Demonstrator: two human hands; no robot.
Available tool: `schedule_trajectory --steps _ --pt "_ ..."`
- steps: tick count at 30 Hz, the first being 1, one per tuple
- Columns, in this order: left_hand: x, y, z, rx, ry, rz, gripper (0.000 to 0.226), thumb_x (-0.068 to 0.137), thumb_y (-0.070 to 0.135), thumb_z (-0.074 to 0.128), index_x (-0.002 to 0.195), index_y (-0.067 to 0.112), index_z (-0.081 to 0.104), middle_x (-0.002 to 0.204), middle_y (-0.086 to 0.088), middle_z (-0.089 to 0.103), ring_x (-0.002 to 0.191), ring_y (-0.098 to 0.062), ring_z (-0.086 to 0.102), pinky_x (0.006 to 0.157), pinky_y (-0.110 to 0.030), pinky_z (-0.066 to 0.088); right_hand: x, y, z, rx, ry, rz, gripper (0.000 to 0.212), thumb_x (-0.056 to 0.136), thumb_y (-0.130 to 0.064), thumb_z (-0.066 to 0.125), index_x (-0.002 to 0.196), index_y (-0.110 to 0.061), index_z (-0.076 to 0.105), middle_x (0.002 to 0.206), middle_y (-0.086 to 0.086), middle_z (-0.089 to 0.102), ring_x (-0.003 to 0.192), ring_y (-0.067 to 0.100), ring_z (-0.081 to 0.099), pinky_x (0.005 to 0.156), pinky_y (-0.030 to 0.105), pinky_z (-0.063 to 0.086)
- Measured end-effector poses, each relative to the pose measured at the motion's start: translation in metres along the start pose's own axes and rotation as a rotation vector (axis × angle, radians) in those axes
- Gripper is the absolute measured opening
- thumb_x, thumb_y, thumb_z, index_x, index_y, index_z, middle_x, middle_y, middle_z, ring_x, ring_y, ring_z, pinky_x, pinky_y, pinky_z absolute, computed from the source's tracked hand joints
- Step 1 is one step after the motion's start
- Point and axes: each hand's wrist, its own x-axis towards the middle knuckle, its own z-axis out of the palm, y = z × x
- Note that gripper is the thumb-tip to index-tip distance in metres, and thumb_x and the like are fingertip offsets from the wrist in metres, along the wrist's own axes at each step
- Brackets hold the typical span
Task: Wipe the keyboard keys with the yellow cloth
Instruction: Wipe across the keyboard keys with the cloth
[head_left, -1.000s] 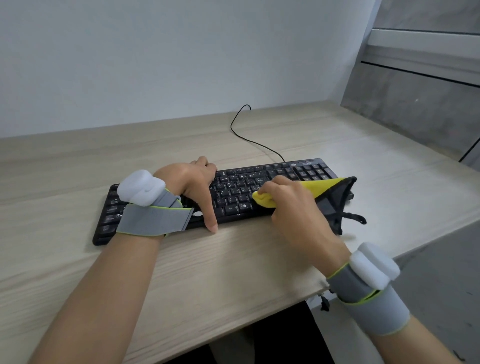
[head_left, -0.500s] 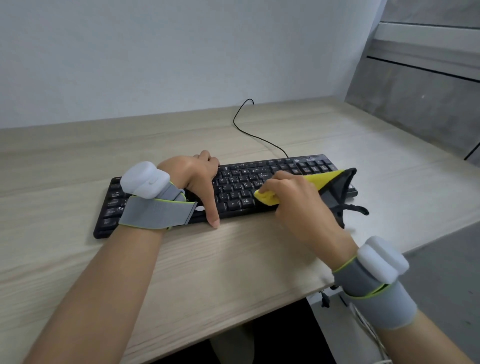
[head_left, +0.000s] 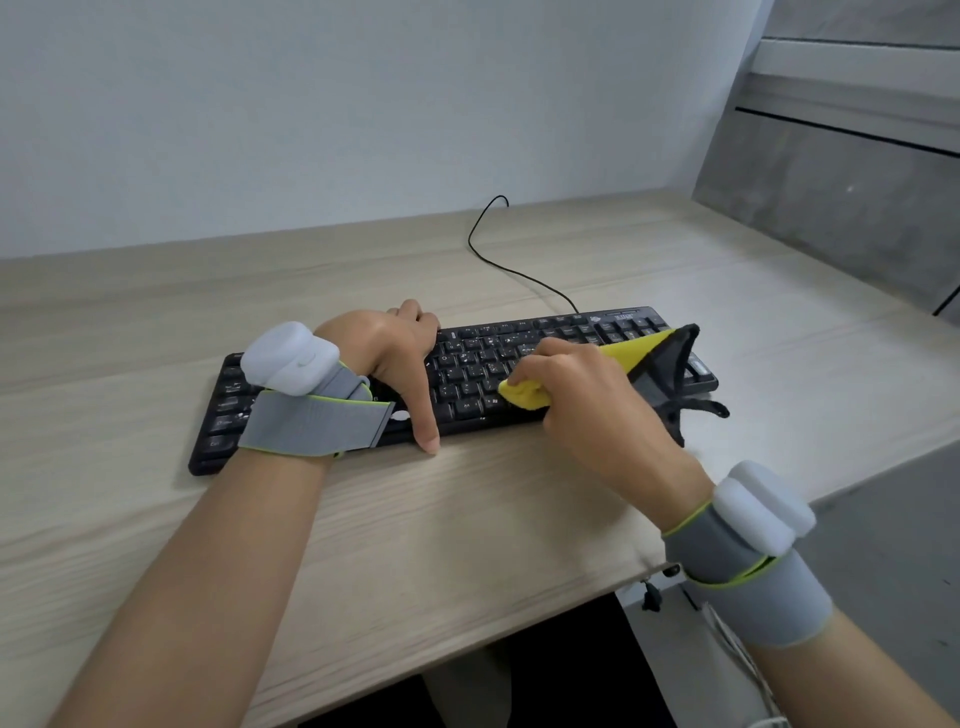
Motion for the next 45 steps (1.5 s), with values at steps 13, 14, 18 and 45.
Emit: schedule_trajectory --steps 13,14,18,45 --pt "-0.003 0.001 0.0 0.005 -0.006 -0.01 0.141 0.027 0.058 0.088 0.144 0.016 0.02 0.132 0.001 0.028 0.127 -0.021 0.032 0.104 -0.043 0.04 0.005 0.005 -0.002 0.001 -0.05 -0.091 0.056 0.065 0.02 0.044 0.109 -0.009 0.065 0.113 0.009 0.06 0.095 0.034 0.058 0.071 0.042 0.05" --pt "-0.003 0.001 -0.001 0.007 -0.005 -0.009 0.141 0.027 0.058 0.088 0.144 0.016 0.021 0.131 0.001 0.029 0.127 -0.021 0.033 0.104 -0.042 0.04 0.001 0.003 -0.002 0.018 -0.052 -0.107 0.057 0.064 0.02 0.044 0.107 -0.009 0.066 0.111 0.009 0.061 0.094 0.034 0.059 0.071 0.042 0.05" --pt "-0.002 0.002 -0.002 0.028 -0.008 -0.009 0.145 0.022 0.062 0.085 0.143 0.016 0.021 0.13 0.001 0.03 0.126 -0.021 0.033 0.103 -0.042 0.041 -0.007 -0.01 0.005 0.052 -0.072 -0.213 0.057 0.063 0.02 0.043 0.106 -0.009 0.066 0.109 0.009 0.062 0.097 0.033 0.057 0.073 0.046 0.051" --pt "-0.007 0.002 -0.002 0.022 -0.017 0.0 0.154 0.007 0.068 0.076 0.142 0.017 0.023 0.13 0.002 0.029 0.125 -0.021 0.034 0.101 -0.041 0.042 0.004 -0.005 0.0 -0.048 -0.027 -0.016 0.052 0.07 0.018 0.045 0.113 -0.007 0.062 0.112 0.012 0.056 0.098 0.035 0.054 0.077 0.046 0.048"
